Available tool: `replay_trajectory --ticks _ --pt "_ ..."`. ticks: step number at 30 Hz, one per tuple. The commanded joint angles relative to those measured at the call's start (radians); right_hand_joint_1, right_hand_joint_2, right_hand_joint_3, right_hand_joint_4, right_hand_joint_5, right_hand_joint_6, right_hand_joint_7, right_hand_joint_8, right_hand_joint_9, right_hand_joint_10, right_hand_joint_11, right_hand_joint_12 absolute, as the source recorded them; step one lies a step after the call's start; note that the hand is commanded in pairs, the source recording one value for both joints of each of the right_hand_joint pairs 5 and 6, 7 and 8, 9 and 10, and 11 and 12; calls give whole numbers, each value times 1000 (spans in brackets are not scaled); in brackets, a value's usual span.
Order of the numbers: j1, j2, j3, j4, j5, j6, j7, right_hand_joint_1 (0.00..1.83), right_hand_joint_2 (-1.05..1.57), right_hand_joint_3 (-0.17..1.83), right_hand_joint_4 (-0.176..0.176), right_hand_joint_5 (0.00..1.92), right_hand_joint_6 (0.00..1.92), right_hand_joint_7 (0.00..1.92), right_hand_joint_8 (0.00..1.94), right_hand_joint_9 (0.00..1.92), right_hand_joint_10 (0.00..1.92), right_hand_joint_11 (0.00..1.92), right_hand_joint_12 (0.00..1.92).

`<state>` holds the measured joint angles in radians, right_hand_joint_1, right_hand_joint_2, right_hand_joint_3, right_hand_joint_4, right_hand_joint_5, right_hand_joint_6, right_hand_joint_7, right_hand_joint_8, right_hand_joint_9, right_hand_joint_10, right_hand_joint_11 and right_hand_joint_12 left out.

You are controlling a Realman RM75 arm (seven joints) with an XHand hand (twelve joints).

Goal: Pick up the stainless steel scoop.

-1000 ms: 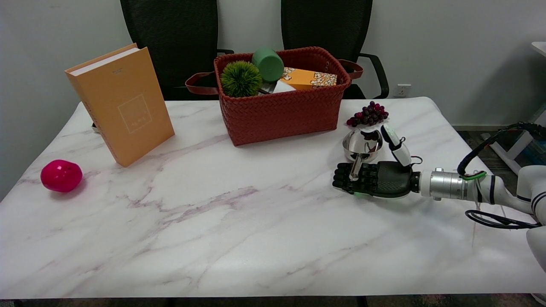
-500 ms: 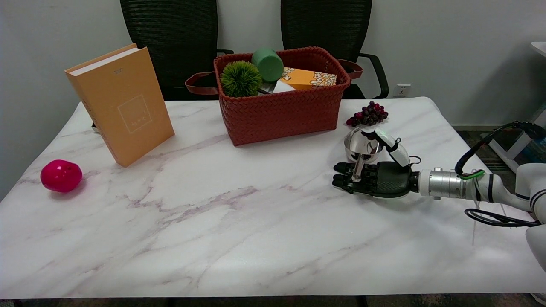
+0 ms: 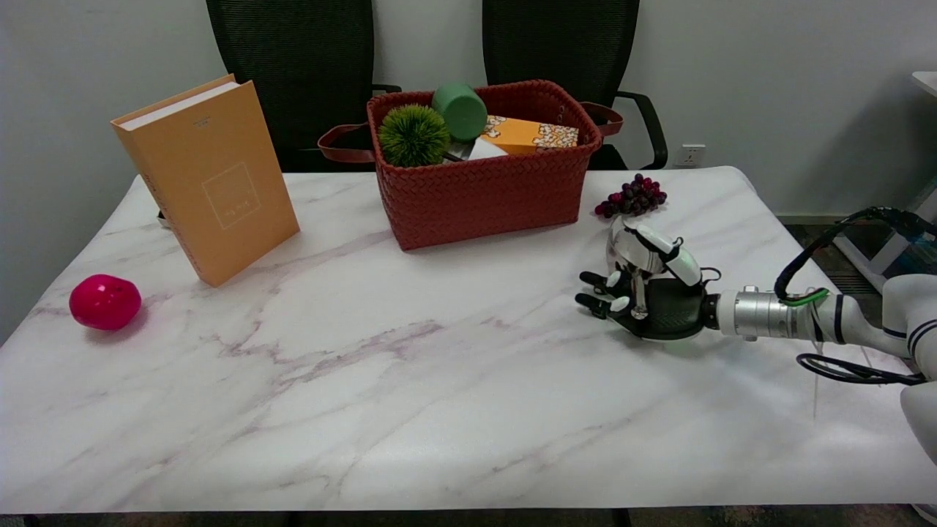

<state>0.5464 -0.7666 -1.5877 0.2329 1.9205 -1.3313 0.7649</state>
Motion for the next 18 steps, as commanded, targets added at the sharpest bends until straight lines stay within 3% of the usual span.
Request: replay_trajectory --ticks 1,2,5,12,18 --pt "3 4 0 24 -18 46 1 1101 535 221 0 380 380 1208 1208 652 652 1238 1238" --pt "1 4 0 30 -18 54 1 1099 531 236 0 367 367 1238 1238 829 829 1241 1241" --pt "0 4 -1 40 -18 74 -2 1085 544 240 0 529 529 1286 1286 986 986 1237 1237" --pt "0 6 -2 62 -18 120 -3 1031 728 324 0 1132 1132 1373 1373 1070 1070 1184 1184" --pt "-1 7 5 75 -18 132 -3 1056 880 384 0 1288 1288 1395 1395 1069 1069 1144 1144"
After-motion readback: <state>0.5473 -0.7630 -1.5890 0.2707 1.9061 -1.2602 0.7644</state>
